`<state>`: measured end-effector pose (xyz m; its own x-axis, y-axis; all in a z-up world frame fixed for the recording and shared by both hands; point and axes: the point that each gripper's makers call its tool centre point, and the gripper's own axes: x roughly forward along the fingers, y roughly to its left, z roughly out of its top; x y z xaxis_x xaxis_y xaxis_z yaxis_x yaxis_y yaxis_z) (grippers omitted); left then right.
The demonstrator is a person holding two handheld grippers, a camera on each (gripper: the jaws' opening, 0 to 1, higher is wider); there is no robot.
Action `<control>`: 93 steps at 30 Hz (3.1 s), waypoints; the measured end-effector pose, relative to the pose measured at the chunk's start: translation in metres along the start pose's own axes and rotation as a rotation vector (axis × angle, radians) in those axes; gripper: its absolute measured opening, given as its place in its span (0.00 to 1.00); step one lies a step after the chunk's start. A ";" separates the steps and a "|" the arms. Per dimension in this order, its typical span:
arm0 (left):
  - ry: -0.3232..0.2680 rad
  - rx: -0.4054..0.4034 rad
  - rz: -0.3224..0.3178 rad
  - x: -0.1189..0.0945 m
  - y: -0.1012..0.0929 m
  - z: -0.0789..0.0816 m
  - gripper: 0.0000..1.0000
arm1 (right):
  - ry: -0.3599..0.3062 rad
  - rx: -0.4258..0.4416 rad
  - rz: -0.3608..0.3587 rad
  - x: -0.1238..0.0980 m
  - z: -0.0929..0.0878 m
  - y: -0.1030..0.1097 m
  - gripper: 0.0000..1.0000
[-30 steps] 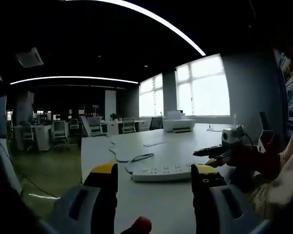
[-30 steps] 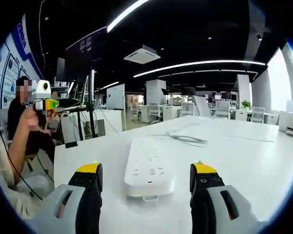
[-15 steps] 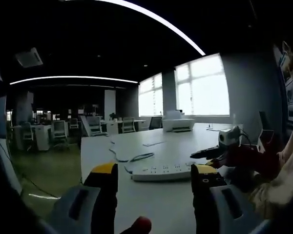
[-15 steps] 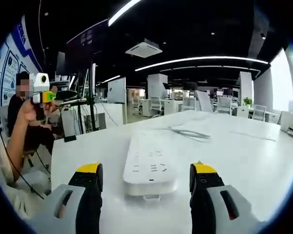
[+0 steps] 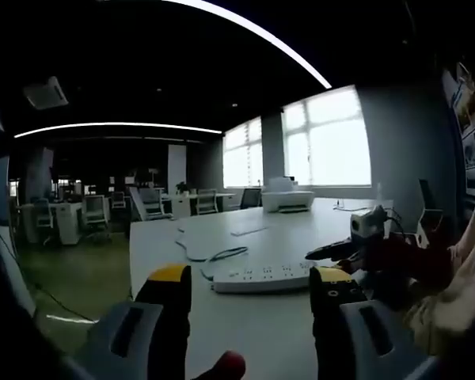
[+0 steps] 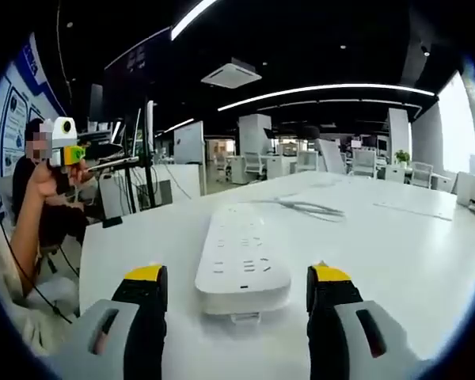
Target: Pick up the power strip scattered on the table, fix it on the side mounting bracket of the table, and press the switch
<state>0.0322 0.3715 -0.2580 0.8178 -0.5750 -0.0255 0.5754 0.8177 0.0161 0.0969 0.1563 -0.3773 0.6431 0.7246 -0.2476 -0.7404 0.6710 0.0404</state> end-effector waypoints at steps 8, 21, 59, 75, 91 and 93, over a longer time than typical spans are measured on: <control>0.008 0.000 0.001 0.001 0.001 -0.002 0.65 | 0.012 -0.001 -0.003 0.003 -0.005 -0.002 0.65; 0.004 -0.004 -0.006 0.001 0.000 -0.002 0.64 | 0.044 -0.017 -0.008 0.009 -0.009 -0.004 0.62; 0.002 -0.009 -0.012 0.004 0.002 -0.006 0.64 | 0.081 -0.021 -0.013 0.011 -0.013 -0.016 0.47; -0.089 -0.012 -0.033 0.017 -0.021 0.011 0.62 | 0.061 0.000 -0.014 0.009 -0.012 -0.018 0.45; -0.097 -0.145 -0.027 0.021 -0.014 0.014 0.72 | 0.066 0.106 0.020 0.008 -0.010 -0.021 0.45; -0.088 -0.131 -0.023 0.023 -0.017 0.014 0.72 | 0.069 0.117 0.026 0.008 -0.011 -0.020 0.45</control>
<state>0.0417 0.3441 -0.2444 0.8055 -0.5891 0.0639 0.5924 0.7975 -0.1145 0.1146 0.1471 -0.3907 0.6065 0.7319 -0.3106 -0.7259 0.6691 0.1591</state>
